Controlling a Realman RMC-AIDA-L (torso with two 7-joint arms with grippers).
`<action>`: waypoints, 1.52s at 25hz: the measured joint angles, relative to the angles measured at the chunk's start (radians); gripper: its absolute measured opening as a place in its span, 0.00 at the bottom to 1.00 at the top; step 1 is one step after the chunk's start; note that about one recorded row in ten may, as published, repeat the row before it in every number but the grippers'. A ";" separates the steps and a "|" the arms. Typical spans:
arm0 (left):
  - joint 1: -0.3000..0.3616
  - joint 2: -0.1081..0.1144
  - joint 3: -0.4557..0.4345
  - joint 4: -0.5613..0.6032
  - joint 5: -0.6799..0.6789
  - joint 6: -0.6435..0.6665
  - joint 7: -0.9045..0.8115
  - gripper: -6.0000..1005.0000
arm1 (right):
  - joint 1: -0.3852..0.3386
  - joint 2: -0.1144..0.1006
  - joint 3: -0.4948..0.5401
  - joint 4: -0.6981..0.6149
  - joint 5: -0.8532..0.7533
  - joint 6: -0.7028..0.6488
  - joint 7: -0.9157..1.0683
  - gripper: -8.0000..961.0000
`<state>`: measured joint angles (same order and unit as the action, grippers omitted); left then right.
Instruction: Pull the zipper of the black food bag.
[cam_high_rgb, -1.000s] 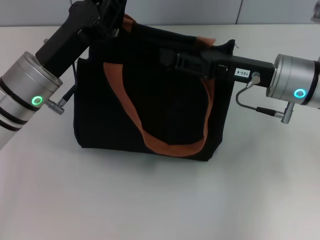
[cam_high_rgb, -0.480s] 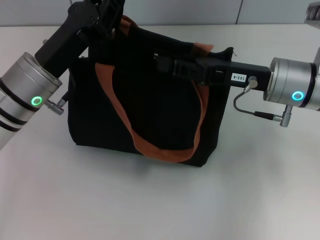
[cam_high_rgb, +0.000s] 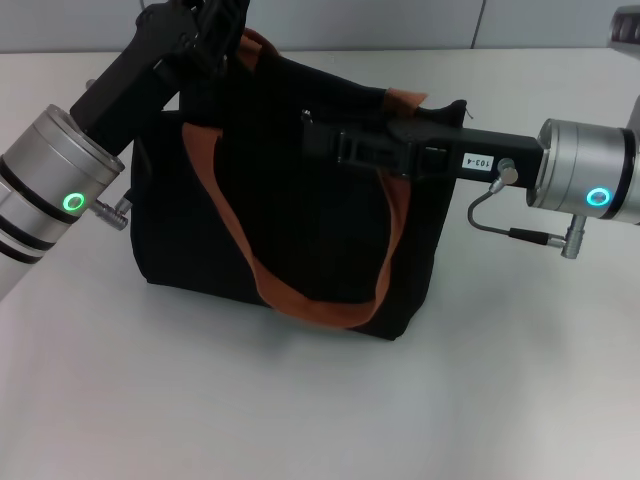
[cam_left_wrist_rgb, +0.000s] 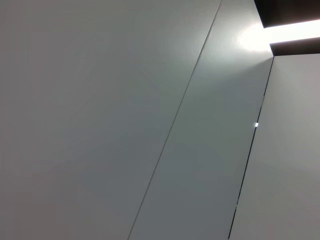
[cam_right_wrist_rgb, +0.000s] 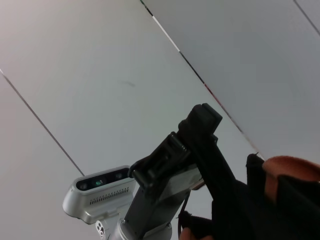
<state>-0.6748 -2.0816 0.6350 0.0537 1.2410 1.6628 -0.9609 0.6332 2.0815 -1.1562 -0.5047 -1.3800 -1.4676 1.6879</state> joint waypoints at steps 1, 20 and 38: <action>0.000 0.000 0.000 0.000 0.000 0.000 0.000 0.03 | 0.001 0.000 -0.003 0.000 0.000 0.000 0.002 0.46; -0.011 0.000 0.005 -0.007 -0.001 0.010 -0.008 0.03 | 0.013 -0.003 -0.003 -0.012 -0.065 -0.016 0.093 0.49; -0.030 0.000 0.005 -0.028 0.003 0.018 -0.001 0.03 | 0.000 -0.003 0.010 -0.047 -0.065 -0.031 0.102 0.48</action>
<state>-0.7045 -2.0815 0.6395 0.0260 1.2435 1.6807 -0.9617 0.6331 2.0786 -1.1463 -0.5516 -1.4448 -1.4989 1.7896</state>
